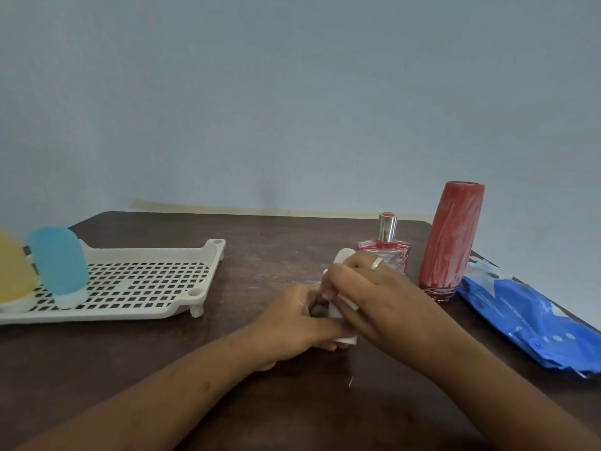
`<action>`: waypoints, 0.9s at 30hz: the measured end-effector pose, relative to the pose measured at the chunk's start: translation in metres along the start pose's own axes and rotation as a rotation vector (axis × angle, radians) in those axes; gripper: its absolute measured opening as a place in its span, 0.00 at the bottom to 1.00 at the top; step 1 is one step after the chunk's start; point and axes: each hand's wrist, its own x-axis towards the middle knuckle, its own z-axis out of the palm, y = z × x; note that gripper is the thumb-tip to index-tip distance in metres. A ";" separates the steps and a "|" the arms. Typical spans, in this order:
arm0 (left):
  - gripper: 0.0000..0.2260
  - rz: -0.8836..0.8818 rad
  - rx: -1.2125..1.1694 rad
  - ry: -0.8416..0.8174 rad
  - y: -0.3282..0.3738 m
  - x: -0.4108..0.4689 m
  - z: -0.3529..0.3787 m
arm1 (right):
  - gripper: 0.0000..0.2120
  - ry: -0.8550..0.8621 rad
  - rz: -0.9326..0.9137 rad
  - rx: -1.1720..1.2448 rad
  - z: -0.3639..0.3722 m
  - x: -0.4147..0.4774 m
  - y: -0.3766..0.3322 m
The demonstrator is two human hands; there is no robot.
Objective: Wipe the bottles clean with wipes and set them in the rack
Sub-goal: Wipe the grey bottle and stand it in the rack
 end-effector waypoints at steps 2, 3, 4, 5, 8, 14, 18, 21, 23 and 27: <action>0.09 0.012 -0.006 -0.010 0.000 0.001 0.000 | 0.14 0.050 0.052 -0.029 0.002 0.003 0.003; 0.10 0.020 -0.003 -0.018 0.000 0.001 0.000 | 0.14 0.085 0.068 -0.038 0.002 0.004 0.004; 0.12 0.025 -0.001 -0.027 0.000 0.000 0.000 | 0.12 0.120 0.081 -0.042 0.002 0.006 0.005; 0.13 0.028 -0.004 -0.036 0.000 0.000 0.000 | 0.09 0.158 0.100 -0.037 0.001 0.007 0.005; 0.14 0.023 -0.025 -0.033 -0.001 -0.001 0.000 | 0.01 0.283 0.230 0.057 -0.001 0.006 0.011; 0.14 0.010 -0.048 -0.028 -0.002 -0.001 0.000 | 0.09 0.419 0.428 0.263 0.004 0.001 0.023; 0.12 -0.015 -0.070 -0.027 0.001 -0.002 0.000 | 0.08 0.464 0.469 0.408 0.006 -0.003 0.024; 0.12 -0.038 -0.106 -0.022 0.003 -0.003 -0.001 | 0.12 0.433 0.495 0.452 0.010 -0.004 0.023; 0.12 -0.037 -0.121 -0.017 0.005 -0.004 -0.001 | 0.13 0.413 0.514 0.490 0.010 -0.006 0.022; 0.14 -0.030 -0.132 -0.019 0.006 -0.005 -0.001 | 0.13 0.395 0.510 0.522 0.007 -0.008 0.020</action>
